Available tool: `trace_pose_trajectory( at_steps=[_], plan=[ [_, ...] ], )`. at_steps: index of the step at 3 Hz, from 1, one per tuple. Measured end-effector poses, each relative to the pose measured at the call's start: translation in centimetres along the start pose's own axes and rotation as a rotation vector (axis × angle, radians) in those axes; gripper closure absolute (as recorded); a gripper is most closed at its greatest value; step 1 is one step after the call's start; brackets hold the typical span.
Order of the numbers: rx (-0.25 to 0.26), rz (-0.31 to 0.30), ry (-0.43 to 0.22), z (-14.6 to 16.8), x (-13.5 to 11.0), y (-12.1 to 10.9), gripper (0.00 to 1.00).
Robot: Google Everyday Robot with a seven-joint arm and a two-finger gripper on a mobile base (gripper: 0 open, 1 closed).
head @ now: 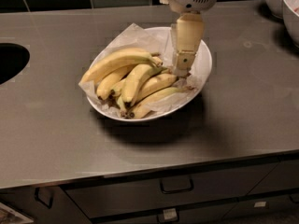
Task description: Pick banana from white bowl
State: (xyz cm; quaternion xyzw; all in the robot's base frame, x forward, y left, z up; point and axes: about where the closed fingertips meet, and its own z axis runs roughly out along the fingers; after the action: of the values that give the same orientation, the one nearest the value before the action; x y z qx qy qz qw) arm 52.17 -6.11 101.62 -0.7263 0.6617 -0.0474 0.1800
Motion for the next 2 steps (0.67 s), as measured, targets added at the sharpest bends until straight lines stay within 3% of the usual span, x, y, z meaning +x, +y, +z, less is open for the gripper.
trace_pose_trajectory(
  at_steps=[1,2],
  plan=[
    [-0.043,-0.032,0.000,2.5,-1.3,-2.2,0.00],
    [-0.077,-0.083,-0.034,6.6,-4.4,-5.3,0.00]
  ],
)
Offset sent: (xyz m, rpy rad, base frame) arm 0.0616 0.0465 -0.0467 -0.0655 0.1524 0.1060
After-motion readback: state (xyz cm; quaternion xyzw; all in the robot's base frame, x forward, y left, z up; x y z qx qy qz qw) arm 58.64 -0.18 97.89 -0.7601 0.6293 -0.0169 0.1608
